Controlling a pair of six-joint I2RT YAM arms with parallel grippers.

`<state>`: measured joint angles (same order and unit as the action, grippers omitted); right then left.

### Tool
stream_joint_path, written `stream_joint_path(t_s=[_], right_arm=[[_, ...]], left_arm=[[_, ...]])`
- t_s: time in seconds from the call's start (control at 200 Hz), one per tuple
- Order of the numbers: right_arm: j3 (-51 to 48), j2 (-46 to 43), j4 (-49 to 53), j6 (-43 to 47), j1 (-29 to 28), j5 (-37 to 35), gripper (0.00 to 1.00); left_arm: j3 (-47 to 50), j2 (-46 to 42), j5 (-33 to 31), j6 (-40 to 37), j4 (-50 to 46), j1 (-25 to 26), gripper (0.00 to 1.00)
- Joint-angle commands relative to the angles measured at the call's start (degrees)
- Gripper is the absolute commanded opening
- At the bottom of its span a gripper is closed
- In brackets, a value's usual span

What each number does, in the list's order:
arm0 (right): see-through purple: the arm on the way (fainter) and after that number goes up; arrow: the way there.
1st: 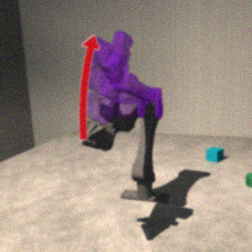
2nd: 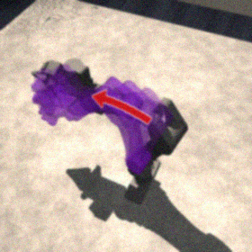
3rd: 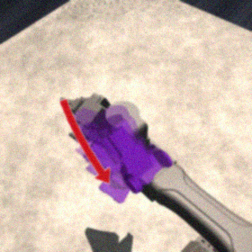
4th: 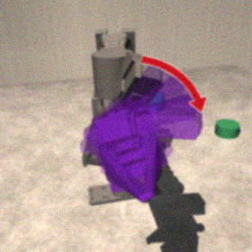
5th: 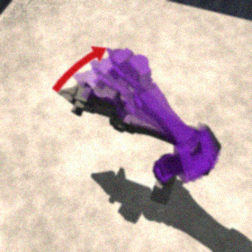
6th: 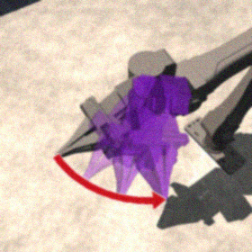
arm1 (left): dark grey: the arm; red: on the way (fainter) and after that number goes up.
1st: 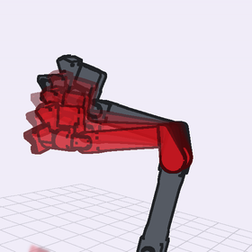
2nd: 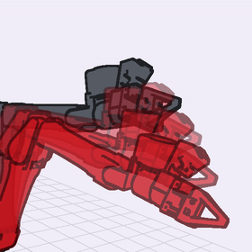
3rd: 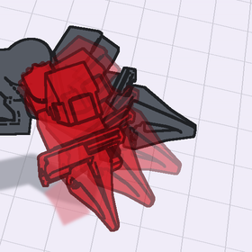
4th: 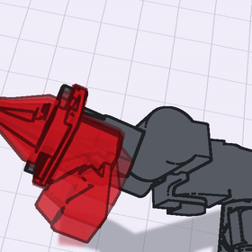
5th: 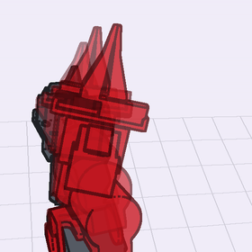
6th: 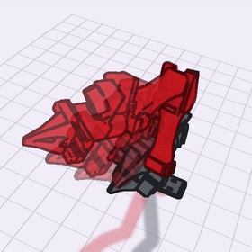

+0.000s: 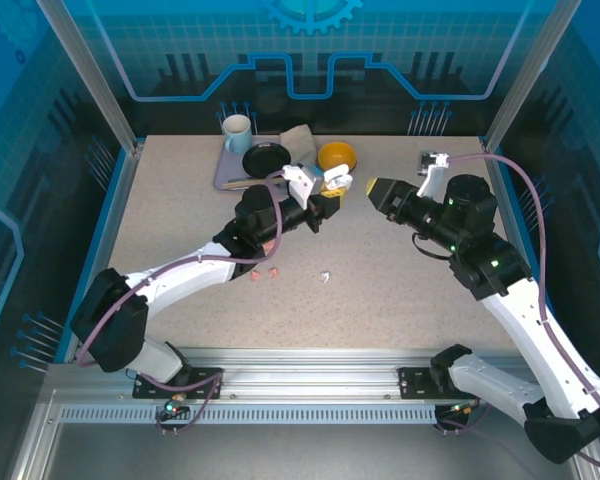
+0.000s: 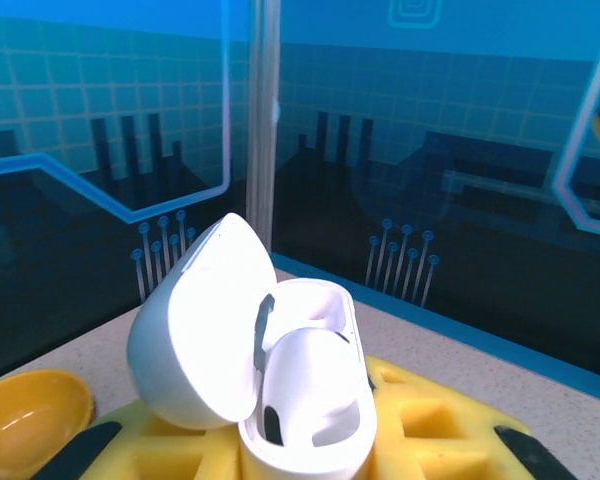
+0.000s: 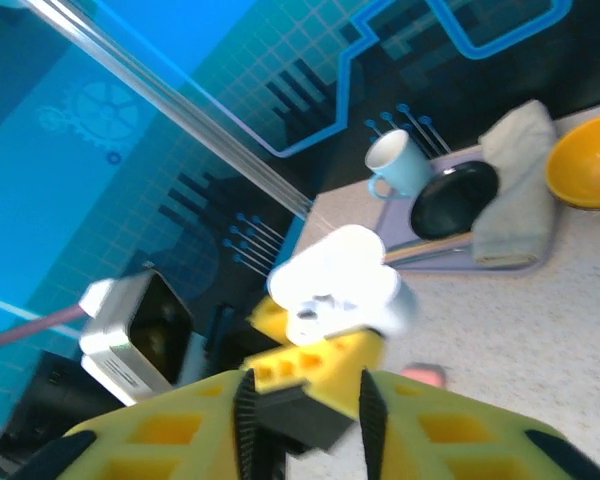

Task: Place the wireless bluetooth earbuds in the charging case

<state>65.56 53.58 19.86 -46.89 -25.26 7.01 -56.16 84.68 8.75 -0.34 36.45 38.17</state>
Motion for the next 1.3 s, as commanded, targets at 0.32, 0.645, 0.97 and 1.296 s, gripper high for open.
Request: stream_joint_path(t_s=[0.32, 0.645, 0.97, 1.296], right_arm=[[-14.80, 12.84, 12.36, -5.50, -5.50, -11.58, 0.72], [0.63, 39.06, 25.05, -8.70, -16.50, -22.44, 0.75], [15.36, 58.02, 31.47, -13.22, -21.31, -25.22, 0.70], [17.11, 61.73, 31.87, -14.89, -21.66, -26.25, 0.63]], left_arm=[[10.11, -13.14, -3.60, -0.81, -3.34, -8.89, 0.00], [14.75, -17.61, -6.12, 0.03, -3.30, -12.22, 0.00], [17.69, -20.87, -7.01, 0.69, -2.55, -14.66, 0.00], [18.54, -21.67, -6.42, 1.28, -1.69, -15.63, 0.00]])
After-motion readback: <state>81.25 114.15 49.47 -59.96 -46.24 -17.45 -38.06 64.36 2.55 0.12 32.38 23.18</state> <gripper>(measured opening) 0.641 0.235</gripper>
